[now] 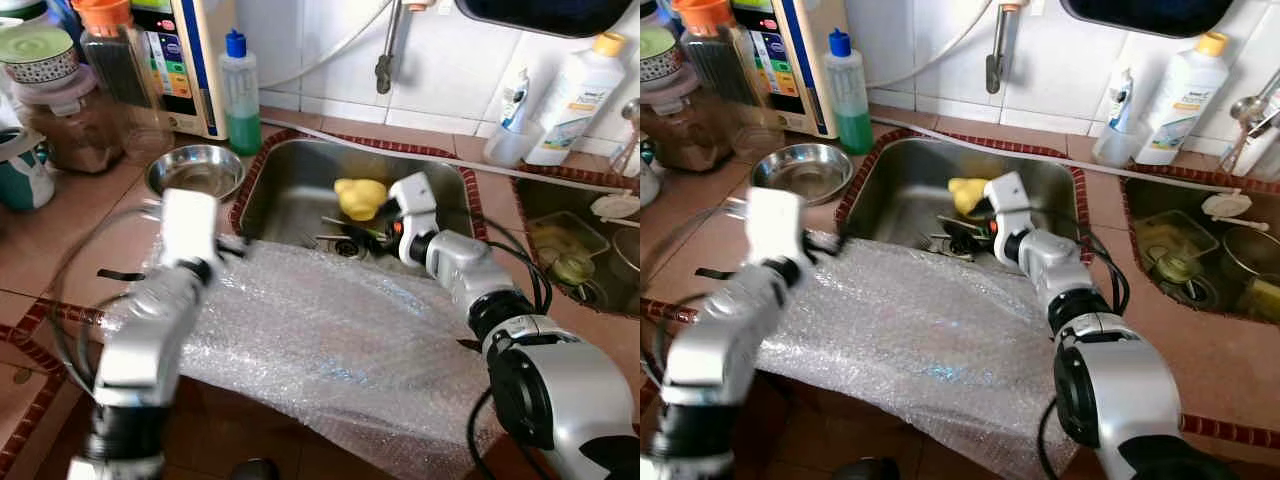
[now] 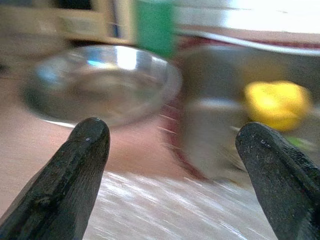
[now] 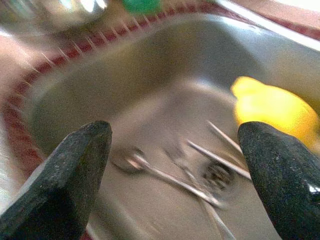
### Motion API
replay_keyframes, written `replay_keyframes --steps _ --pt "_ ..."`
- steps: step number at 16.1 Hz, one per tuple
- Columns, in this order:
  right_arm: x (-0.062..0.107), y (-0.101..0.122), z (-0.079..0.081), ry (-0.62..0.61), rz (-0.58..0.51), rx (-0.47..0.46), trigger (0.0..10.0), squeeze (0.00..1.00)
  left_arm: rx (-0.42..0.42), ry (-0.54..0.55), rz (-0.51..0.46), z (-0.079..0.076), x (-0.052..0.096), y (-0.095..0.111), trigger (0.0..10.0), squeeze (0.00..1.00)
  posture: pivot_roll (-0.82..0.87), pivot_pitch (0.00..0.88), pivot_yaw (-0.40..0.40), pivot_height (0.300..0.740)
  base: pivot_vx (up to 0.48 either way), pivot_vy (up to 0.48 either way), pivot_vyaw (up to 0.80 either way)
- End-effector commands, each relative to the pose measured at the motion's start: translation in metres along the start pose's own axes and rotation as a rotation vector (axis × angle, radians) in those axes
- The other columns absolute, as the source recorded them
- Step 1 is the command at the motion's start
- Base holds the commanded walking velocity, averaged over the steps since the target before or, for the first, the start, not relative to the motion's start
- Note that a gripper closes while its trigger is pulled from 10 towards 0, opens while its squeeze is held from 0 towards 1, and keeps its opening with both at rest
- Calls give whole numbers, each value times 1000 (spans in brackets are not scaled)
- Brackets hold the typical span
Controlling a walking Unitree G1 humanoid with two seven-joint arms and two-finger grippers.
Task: Kitchen organization
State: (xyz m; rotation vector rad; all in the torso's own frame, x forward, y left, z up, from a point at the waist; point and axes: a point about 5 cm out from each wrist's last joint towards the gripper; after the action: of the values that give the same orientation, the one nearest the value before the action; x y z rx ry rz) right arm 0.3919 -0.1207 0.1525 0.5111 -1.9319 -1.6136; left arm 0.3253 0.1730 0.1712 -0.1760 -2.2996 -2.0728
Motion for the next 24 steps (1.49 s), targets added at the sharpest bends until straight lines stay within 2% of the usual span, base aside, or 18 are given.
replay_keyframes --steps 1,2,4,6,7,8,10,13,14,15,19,20,22,24 --pt "-2 14 2 47 -57 53 10000 0 -13 84 -54 13 -6 13 10000 0 188 65 -54 740 0 0 0" --pt "-3 20 3 65 -122 -11 10000 0 -21 130 -72 21 -13 20 10000 0 178 63 -55 740 0 0 0" --pt "-1 34 10 152 -240 25 10000 0 -29 232 -114 39 -24 36 10000 0 146 62 -53 740 0 0 0" --pt "3 42 17 190 -303 46 10000 0 36 315 -89 51 -35 39 10000 0 121 64 -47 740 0 0 0" --pt "12 48 28 276 -348 43 10000 0 91 355 -61 57 -42 36 10000 0 102 66 -39 740 0 0 0" --pt "16 49 33 308 -359 51 10000 0 104 364 -49 58 -45 35 10000 0 85 66 -33 740 0 0 0" --pt "38 51 57 431 -371 119 10000 0 152 376 2 60 -56 28 10000 0 47 67 -15 740 0 0 0" --pt "54 48 72 468 -349 145 10000 0 178 384 54 61 -63 21 10000 0 17 62 0 740 0 0 0" --pt "61 47 78 469 -327 148 10000 0 216 378 63 62 -66 21 10000 0 7 62 9 740 0 0 0" --pt "62 47 80 466 -321 154 10000 0 253 386 74 62 -67 20 10000 0 4 62 12 740 0 0 0" --pt "67 49 88 458 -302 180 10000 0 301 424 103 67 -69 20 10000 0 7 61 18 740 0 0 0" --pt "68 50 89 456 -298 187 10000 0 314 441 119 70 -68 17 4353 0 11 60 18 740 0 0 0" --pt "67 51 89 453 -293 194 10000 0 342 470 150 75 -66 12 0 0 14 57 15 740 0 0 0" --pt "67 53 87 450 -291 196 10000 0 369 483 163 78 -64 8 0 0 17 55 14 740 0 0 0"
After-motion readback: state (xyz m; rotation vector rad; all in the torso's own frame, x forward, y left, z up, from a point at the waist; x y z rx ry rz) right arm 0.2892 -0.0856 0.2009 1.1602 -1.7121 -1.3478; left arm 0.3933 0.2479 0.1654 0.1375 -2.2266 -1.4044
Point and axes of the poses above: a point about 5 cm out from each wrist's last joint towards the gripper, its own x axis pointing back from the gripper into the wrist, its own y axis along the axis of the wrist's last joint, z = x × y, and after that the axes turned 9 degrees about x, right-handed
